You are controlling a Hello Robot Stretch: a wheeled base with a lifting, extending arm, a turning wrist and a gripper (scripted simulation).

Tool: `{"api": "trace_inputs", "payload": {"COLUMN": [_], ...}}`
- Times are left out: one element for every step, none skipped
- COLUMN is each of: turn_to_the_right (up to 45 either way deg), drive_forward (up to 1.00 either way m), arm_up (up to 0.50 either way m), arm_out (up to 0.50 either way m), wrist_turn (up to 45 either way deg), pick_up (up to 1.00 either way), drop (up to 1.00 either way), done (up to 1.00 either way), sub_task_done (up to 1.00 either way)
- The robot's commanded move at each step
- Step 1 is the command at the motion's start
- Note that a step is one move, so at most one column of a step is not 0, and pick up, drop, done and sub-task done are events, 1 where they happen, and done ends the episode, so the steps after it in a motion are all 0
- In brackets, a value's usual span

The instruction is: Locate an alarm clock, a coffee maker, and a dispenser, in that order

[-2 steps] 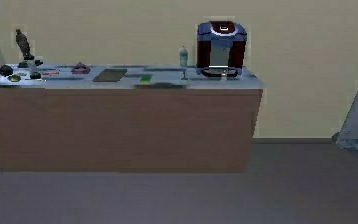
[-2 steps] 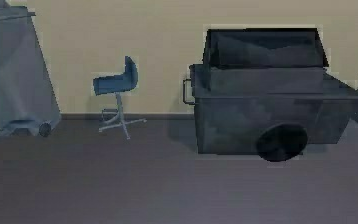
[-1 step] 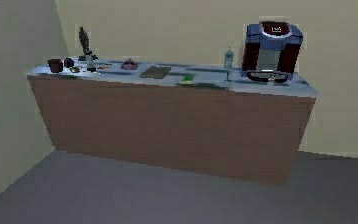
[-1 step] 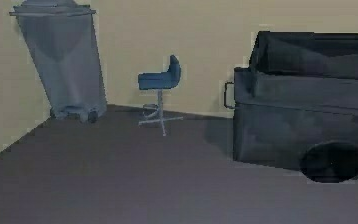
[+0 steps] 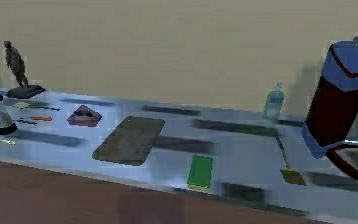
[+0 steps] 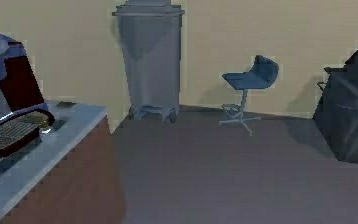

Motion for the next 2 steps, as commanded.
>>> {"api": "trace_inputs", "payload": {"turn_to_the_right": [45.0,0.0], "drive_forward": [0.00,0.00], "arm_up": [0.00,0.00], "arm_out": [0.00,0.00], "wrist_turn": [0.0,0.0], "pick_up": [0.00,0.00], "drop": [0.00,0.00], "done": [0.00,0.00], "sub_task_done": [0.00,1.00]}}
